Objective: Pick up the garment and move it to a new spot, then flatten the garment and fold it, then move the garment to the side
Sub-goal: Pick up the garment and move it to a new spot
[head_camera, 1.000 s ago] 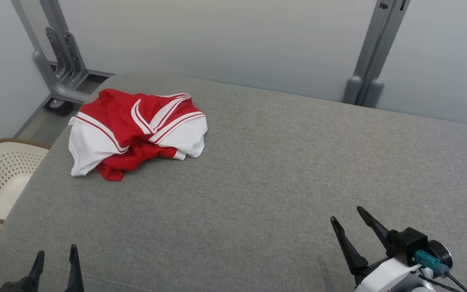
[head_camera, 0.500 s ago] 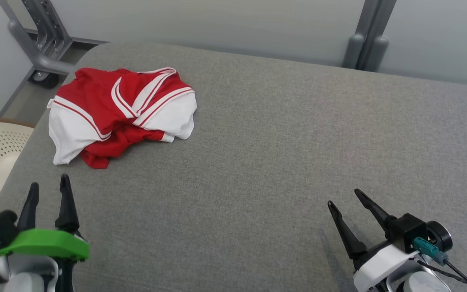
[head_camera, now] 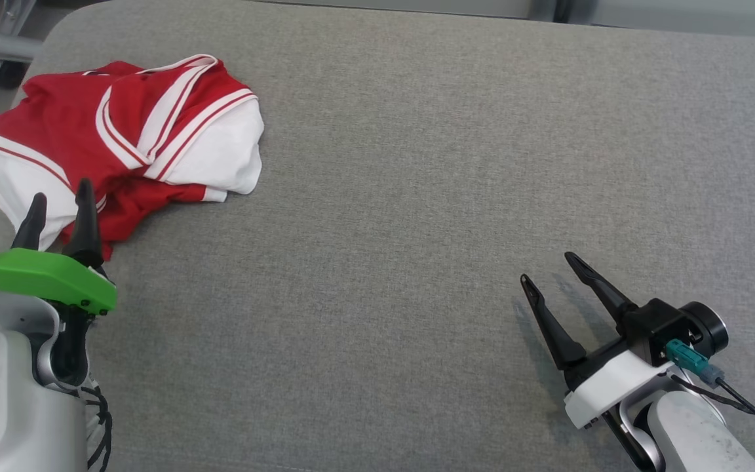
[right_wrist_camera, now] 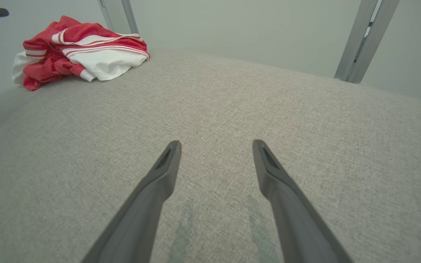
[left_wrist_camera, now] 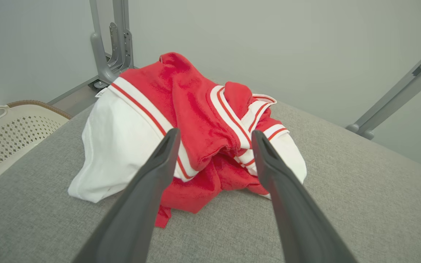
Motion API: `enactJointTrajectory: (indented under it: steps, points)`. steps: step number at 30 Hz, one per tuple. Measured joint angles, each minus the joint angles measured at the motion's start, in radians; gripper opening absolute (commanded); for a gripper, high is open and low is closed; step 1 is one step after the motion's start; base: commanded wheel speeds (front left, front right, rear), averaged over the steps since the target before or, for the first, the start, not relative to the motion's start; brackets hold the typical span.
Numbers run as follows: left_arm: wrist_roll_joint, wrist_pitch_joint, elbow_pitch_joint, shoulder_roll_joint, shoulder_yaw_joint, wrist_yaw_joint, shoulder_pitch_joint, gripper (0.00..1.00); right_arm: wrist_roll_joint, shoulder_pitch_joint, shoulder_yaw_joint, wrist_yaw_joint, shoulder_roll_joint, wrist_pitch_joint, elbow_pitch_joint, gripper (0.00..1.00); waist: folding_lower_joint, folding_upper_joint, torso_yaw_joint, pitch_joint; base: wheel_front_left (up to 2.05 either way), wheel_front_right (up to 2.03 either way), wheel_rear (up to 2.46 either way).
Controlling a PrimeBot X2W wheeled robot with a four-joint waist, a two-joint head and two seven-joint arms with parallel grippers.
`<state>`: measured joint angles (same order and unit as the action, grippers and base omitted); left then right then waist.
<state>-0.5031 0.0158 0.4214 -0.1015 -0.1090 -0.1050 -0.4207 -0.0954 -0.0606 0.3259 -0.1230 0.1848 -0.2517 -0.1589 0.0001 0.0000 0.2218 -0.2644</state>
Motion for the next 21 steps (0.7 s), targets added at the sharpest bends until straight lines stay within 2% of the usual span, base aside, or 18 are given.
enactJointTrajectory:
  steps: [8, 21]
  points:
    - [0.003, -0.017, 0.098, -0.041, -0.020, 0.000, -0.044, 1.00, 0.000, -0.021, -0.006, 0.000, -0.007, 0.000, -0.001, 1.00, 0.0000, 0.0000, -0.056, -0.035, 0.00, 0.00, 0.00]
    - [0.014, -0.043, 0.232, -0.073, -0.021, 0.010, -0.134, 1.00, 0.000, -0.034, -0.024, 0.000, -0.006, 0.000, -0.005, 1.00, 0.0000, 0.0000, -0.080, -0.064, 0.00, 0.00, 0.00]
